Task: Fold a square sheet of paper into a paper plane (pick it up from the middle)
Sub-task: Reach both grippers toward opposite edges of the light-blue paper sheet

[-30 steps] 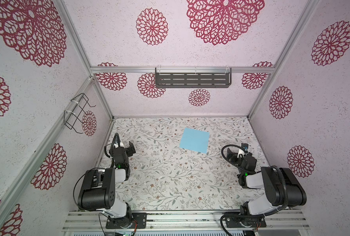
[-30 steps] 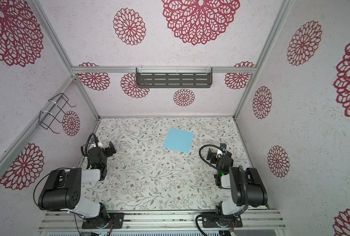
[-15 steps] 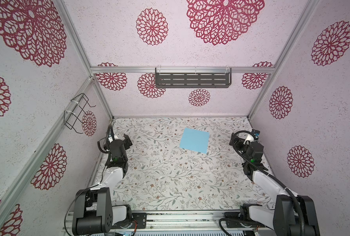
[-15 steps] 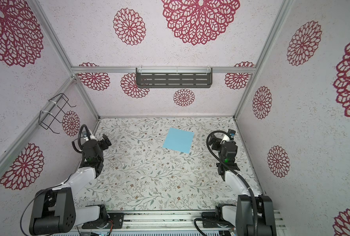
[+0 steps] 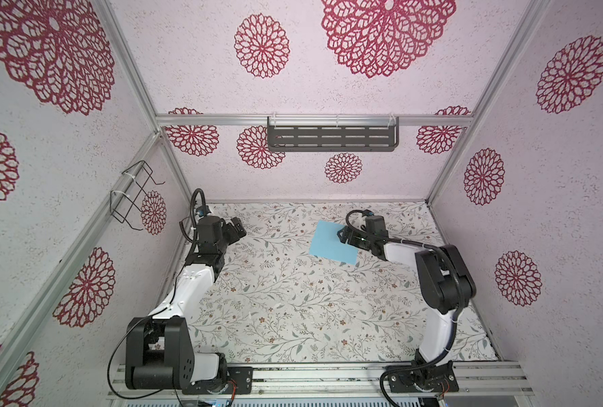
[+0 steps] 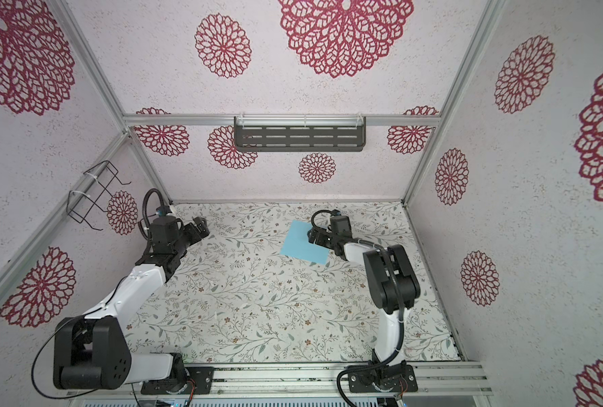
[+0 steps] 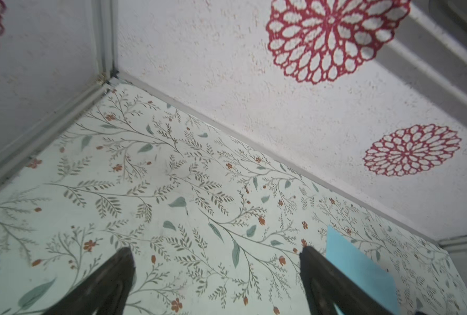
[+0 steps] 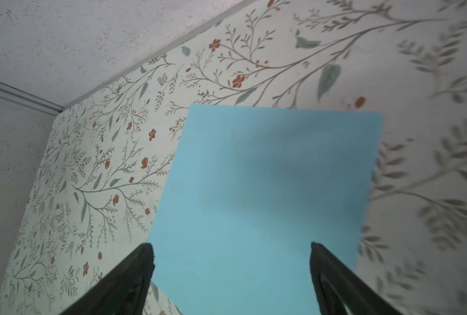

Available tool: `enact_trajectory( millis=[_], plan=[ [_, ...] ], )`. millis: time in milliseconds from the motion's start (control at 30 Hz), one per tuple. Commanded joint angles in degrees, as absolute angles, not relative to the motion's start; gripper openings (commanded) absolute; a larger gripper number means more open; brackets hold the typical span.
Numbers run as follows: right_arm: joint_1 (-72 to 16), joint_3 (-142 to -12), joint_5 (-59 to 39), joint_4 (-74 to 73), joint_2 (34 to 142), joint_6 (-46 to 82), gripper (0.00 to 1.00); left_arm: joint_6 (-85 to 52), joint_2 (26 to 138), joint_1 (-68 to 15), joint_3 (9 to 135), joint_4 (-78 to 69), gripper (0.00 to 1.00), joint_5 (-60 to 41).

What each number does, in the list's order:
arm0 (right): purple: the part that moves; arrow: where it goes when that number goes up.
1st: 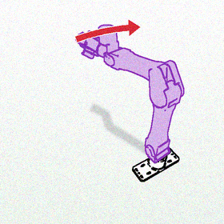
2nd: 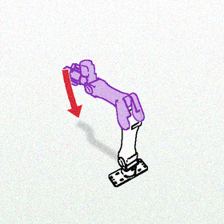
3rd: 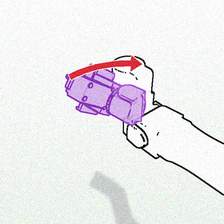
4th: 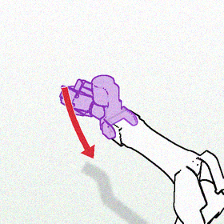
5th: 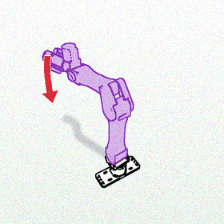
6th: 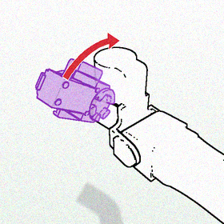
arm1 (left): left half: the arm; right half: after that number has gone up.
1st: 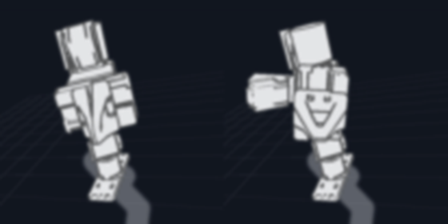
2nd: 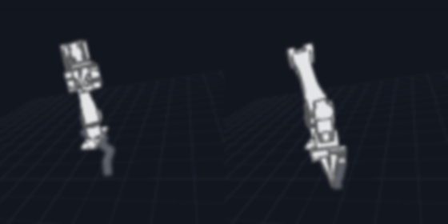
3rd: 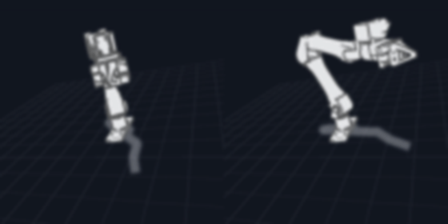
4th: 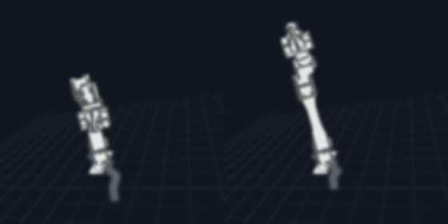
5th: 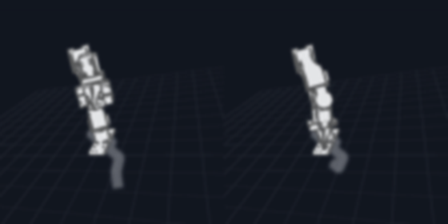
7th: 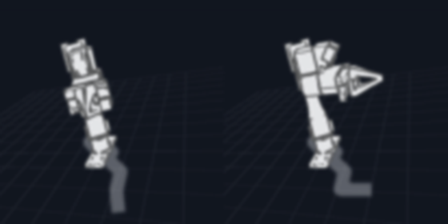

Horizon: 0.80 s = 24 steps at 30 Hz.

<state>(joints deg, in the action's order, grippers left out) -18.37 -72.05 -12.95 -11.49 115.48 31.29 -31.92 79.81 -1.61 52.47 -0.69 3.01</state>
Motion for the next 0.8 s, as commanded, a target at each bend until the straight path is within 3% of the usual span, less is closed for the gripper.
enact_trajectory(
  millis=[0, 167, 333, 600, 767],
  plan=[
    [-19.4, -78.5, -13.9, -6.2, 118.5, 33.2, 0.90, -33.5, 81.0, -2.9, 54.1, 1.4, 0.97, -0.1],
    [-21.4, -82.7, -14.8, -1.5, 122.9, 32.6, 0.88, -33.6, 83.1, -4.6, 55.0, 2.0, 0.97, -0.5],
    [-23.8, -78.9, -15.3, 1.7, 121.8, 31.4, 0.86, -34.0, 85.0, -5.9, 56.8, 3.7, 0.97, -1.7],
    [-34.3, -61.1, -18.6, -1.1, 111.4, 37.2, 0.83, -38.1, 84.7, -7.2, 57.5, 9.6, 0.98, 1.6],
    [-38.4, -59.1, -20.5, -4.2, 105.5, 40.7, 0.80, -40.4, 83.8, -9.4, 56.4, 12.4, 0.98, -1.0]
  ],
)
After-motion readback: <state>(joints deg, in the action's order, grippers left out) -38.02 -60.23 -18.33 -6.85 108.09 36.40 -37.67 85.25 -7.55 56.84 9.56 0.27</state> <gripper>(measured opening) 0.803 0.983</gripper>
